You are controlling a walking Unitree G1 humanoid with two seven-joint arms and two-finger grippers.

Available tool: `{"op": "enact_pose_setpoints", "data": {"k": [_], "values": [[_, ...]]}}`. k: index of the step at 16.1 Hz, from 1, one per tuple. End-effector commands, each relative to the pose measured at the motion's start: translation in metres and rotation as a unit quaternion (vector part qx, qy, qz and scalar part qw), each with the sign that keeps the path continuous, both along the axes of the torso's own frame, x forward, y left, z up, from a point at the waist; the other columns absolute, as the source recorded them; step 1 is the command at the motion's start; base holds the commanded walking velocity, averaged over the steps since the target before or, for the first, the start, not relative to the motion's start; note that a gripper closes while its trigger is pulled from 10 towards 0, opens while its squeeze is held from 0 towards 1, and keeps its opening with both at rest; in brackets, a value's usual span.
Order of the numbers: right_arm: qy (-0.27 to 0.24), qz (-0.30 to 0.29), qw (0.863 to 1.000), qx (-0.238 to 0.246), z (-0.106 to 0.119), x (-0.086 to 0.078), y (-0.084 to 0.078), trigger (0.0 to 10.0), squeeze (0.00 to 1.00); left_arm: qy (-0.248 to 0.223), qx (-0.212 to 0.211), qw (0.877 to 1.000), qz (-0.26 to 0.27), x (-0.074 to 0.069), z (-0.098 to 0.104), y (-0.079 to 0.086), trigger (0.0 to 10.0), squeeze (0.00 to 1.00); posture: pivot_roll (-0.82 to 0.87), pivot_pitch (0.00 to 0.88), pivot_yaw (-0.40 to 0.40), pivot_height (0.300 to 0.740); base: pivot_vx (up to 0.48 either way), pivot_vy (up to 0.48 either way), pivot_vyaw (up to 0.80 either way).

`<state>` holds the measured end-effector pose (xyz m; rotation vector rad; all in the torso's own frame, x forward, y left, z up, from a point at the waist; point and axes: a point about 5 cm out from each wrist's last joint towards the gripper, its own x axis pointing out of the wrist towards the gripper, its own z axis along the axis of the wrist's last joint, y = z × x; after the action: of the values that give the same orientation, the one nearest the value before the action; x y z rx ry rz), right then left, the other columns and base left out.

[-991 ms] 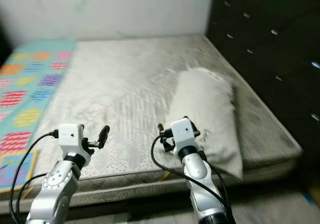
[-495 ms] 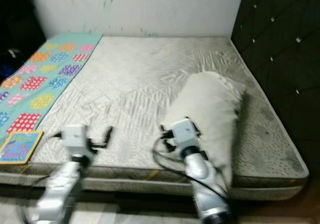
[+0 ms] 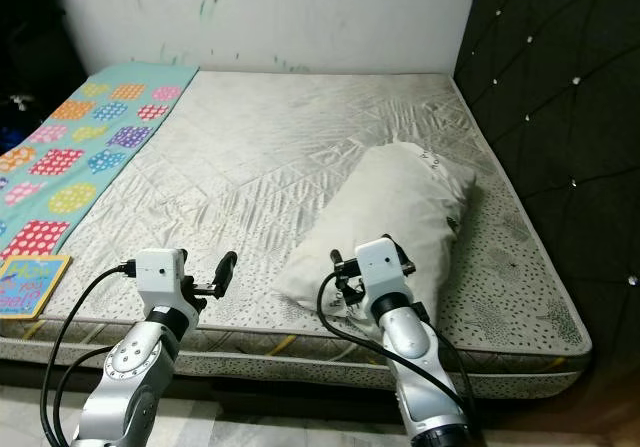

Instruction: Clean up the room

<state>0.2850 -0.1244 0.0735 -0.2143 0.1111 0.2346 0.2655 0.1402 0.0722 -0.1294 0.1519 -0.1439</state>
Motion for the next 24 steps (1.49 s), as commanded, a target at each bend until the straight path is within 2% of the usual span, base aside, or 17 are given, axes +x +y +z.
{"op": "enact_pose_setpoints", "data": {"k": [1, 9, 16, 22, 24], "values": [[-0.006, 0.005, 1.0, 0.001, 0.0037, 0.0016, 0.003, 10.0, 0.0, -0.003, 0.003, 1.0, 0.002, 0.0003, 0.0018, 0.0029, 10.0, 0.0, -0.13, 0.0, 0.001, 0.74, 0.0, -0.349, 0.0], [-0.008, 0.003, 1.0, 0.001, 0.0048, 0.0033, 0.0028, 10.0, 0.0, -0.001, 0.004, 1.0, 0.003, 0.0018, 0.0014, 0.0033, 10.0, 0.0, -0.13, 0.0, 0.002, 0.74, 0.0, -0.427, 0.0], [-0.01, 0.0, 1.0, 0.002, 0.0052, 0.004, 0.0025, 10.0, 0.0, -0.002, 0.006, 1.0, 0.002, 0.0023, 0.0014, 0.0031, 10.0, 0.0, -0.13, 0.0, 0.003, 0.74, 0.0, -0.292, 0.0], [-0.012, -0.003, 1.0, 0.002, 0.0055, 0.0026, 0.0012, 10.0, 0.0, -0.004, 0.004, 1.0, 0.006, 0.0011, 0.0014, 0.0025, 10.0, 0.0, -0.13, 0.0, 0.0, 0.74, 0.0, 0.0, 0.0], [-0.034, -0.012, 0.999, 0.005, 0.012, 0.0026, -0.002, 10.0, 0.0, -0.008, 0.006, 1.0, 0.015, 0.0009, 0.0029, 0.0041, 10.0, 0.0, -0.13, 0.0, 0.0, 0.74, 0.0, 0.0, 0.0]]}}
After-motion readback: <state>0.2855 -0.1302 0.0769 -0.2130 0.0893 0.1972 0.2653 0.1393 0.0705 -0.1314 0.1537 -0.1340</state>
